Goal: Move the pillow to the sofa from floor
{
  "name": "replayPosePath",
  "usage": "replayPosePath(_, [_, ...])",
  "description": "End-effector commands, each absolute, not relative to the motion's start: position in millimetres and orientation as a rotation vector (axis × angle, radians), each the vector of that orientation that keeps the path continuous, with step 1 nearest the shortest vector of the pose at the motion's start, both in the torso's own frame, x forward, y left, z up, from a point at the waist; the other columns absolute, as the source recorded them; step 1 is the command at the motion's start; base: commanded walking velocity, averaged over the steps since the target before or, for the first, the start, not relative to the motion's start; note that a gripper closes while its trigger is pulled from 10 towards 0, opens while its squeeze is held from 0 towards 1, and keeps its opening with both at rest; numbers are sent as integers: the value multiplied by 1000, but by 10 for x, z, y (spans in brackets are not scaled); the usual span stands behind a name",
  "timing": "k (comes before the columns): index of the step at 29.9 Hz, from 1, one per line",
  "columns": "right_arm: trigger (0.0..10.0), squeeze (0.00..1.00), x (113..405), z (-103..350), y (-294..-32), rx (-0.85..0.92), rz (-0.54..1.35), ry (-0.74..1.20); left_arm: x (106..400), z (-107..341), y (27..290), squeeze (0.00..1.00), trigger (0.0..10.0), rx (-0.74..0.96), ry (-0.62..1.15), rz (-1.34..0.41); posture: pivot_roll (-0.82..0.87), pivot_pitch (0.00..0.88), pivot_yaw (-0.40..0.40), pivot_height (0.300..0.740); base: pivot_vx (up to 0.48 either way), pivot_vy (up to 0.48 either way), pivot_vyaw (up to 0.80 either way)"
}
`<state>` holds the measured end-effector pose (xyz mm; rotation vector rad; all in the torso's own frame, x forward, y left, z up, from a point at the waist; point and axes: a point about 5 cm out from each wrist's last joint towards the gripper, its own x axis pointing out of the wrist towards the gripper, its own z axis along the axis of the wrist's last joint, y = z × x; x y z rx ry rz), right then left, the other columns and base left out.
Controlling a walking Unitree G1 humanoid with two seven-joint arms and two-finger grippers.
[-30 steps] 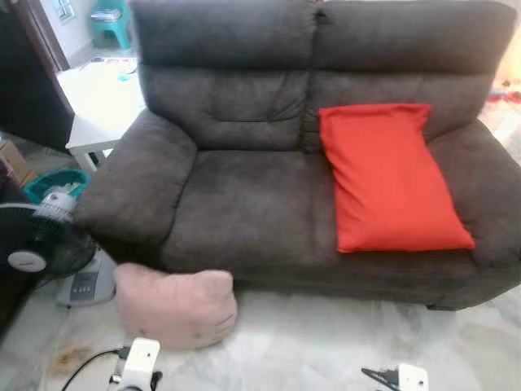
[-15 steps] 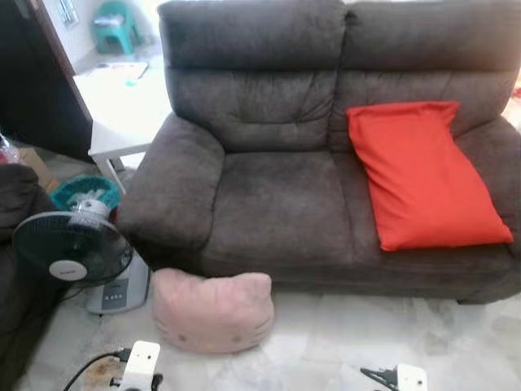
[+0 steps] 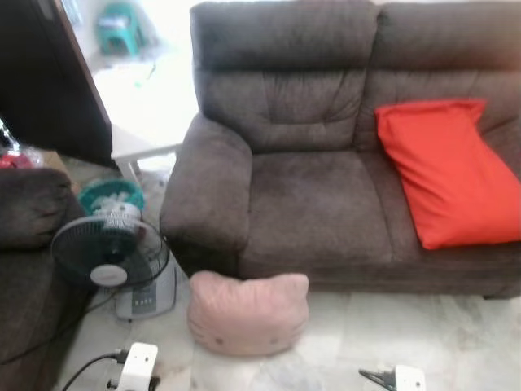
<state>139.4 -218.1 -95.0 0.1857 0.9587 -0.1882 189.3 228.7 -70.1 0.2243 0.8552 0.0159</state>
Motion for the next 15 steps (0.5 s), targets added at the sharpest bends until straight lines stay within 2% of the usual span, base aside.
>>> replayPosePath(1, [10000, 0, 1415, -947, -2157, 183, -179, 954, 1818, -738, 2300, 0, 10000, 231, 882, 6, 89, 44, -14, 740, 0, 0, 0])
replayPosePath(15, [10000, 0, 1419, -946, -2162, 173, -166, 961, 1821, -738, 2292, 0, 10000, 220, 880, 16, 90, 45, -19, 740, 0, 0, 0])
